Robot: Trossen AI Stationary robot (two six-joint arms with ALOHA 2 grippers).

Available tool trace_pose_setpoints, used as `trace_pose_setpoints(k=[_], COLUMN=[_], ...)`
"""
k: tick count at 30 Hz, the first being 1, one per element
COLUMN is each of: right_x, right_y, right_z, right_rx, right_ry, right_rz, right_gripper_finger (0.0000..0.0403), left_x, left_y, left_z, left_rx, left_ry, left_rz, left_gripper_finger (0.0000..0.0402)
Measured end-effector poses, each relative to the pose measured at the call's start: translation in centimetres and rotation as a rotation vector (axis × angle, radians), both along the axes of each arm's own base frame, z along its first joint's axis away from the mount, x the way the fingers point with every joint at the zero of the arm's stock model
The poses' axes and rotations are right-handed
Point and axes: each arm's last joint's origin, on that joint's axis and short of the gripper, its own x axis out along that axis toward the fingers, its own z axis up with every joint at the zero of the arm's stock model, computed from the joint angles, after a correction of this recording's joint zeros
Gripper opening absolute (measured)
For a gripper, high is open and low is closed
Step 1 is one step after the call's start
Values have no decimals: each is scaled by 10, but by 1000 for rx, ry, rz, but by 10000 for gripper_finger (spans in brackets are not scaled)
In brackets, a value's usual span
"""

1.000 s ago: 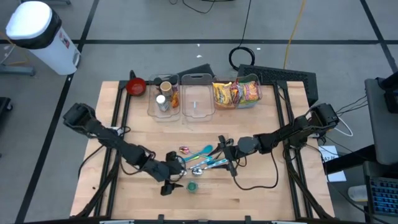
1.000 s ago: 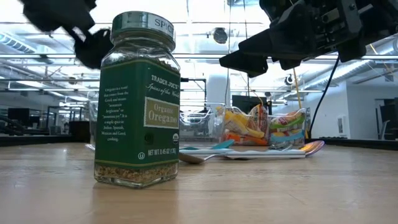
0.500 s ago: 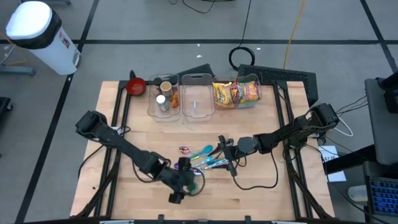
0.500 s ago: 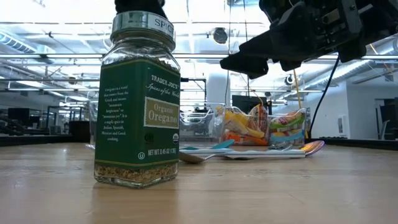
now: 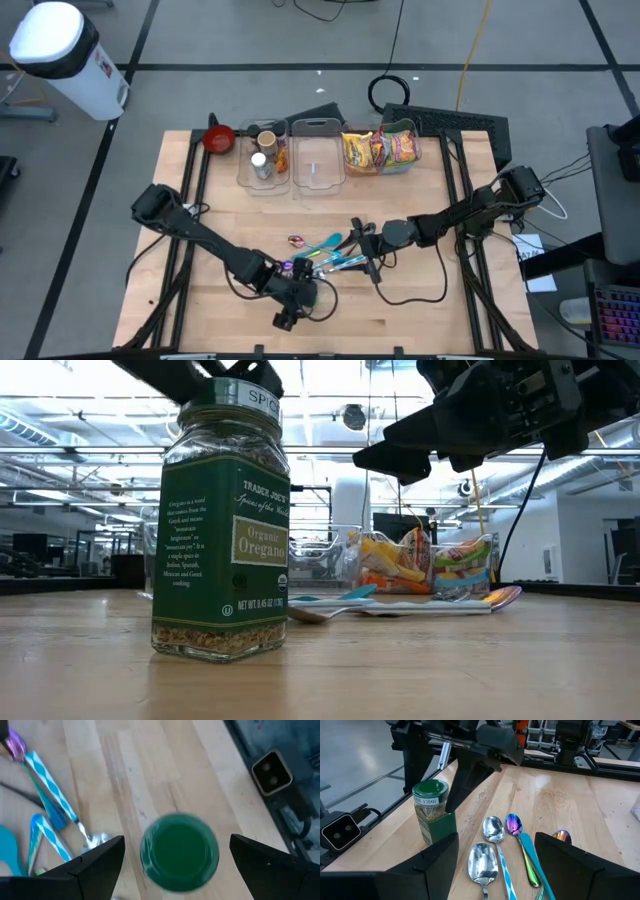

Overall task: Pick & Place Food Item
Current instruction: Put the green seasoning bottle into the left transparent bin

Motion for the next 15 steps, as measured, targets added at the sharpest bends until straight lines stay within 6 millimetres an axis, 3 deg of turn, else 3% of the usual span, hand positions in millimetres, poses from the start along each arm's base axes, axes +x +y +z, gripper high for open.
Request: trace_pose_setpoints(k=[7, 15], right_x=[0, 0], right_y=[0, 0], right_z=[0, 0], right_rx=[1, 2], right_ry=[0, 1], right_rz=[0, -1], right_gripper_finger=[254, 254], left_x=[1, 2], left_y=[0, 1], left_z=[1, 1], left_rx=[37, 17], left_ry=[-23, -24], left_rz=[-46, -28], left_gripper_finger=[348, 214])
